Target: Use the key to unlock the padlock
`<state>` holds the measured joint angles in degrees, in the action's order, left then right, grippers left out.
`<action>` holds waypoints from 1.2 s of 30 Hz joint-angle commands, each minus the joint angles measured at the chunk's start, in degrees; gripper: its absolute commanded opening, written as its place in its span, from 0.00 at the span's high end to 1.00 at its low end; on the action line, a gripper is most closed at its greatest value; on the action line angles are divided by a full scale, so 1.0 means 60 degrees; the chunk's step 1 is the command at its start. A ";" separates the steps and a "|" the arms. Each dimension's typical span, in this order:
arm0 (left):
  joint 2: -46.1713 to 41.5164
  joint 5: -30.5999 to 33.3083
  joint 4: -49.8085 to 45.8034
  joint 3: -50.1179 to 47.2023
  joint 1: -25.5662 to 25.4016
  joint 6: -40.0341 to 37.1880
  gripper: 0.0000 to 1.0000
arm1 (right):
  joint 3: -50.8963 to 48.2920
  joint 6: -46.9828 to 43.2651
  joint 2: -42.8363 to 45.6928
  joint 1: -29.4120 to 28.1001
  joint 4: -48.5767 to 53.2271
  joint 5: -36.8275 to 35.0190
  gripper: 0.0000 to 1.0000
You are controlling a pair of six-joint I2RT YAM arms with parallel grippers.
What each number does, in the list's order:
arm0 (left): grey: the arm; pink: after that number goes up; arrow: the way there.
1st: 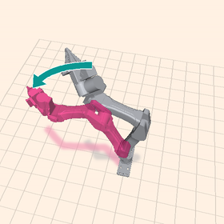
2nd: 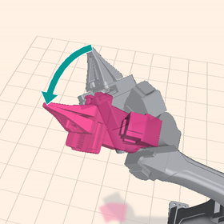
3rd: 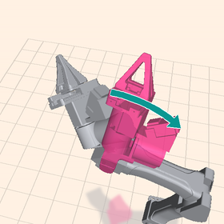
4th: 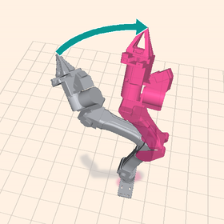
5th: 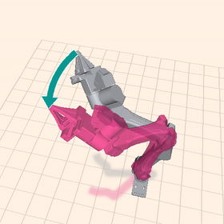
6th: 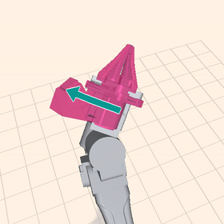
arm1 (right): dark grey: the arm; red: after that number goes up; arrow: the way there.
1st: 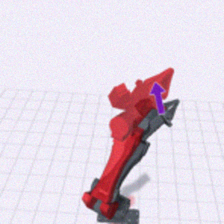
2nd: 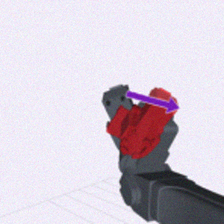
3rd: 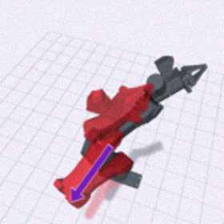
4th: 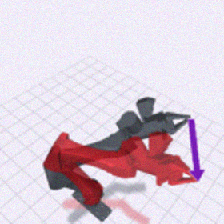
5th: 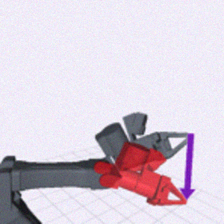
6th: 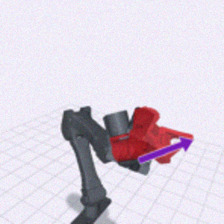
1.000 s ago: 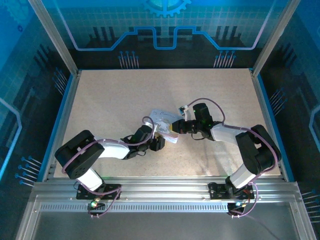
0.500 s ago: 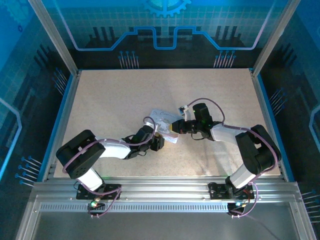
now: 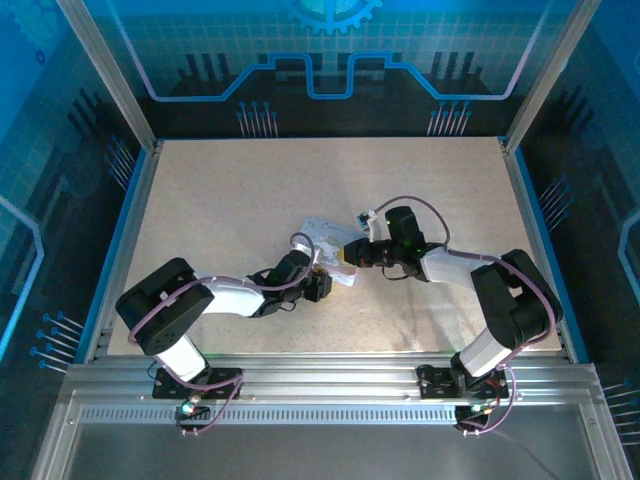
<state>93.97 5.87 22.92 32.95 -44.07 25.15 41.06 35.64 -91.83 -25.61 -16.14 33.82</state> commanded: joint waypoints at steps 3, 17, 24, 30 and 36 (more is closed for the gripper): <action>0.0312 -0.0964 0.0412 0.0513 -0.0272 0.0092 0.55 | -0.0395 0.0066 -0.0354 -0.0257 0.0993 -0.0432 0.95; 0.0309 -0.0816 0.0311 0.0630 -0.0275 0.0311 0.68 | -0.0430 0.0053 -0.0262 -0.0354 0.0910 -0.0528 0.95; 0.0060 -0.1032 0.0253 0.0633 -0.0279 0.0862 0.68 | -0.0249 -0.0440 0.0518 -0.0374 0.1123 -0.0870 0.95; -0.0146 -0.1340 0.0240 0.0522 -0.0280 0.1399 0.69 | -0.0072 -0.1043 0.1490 -0.0376 0.1636 -0.1260 0.95; -0.0516 -0.1694 0.0144 0.0435 -0.0274 0.2035 0.70 | -0.0934 -0.1756 0.3068 -0.0611 0.1826 -0.2025 0.95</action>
<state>93.84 -1.63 22.33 34.85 -45.39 34.50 37.93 28.73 -77.17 -27.99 -7.68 24.69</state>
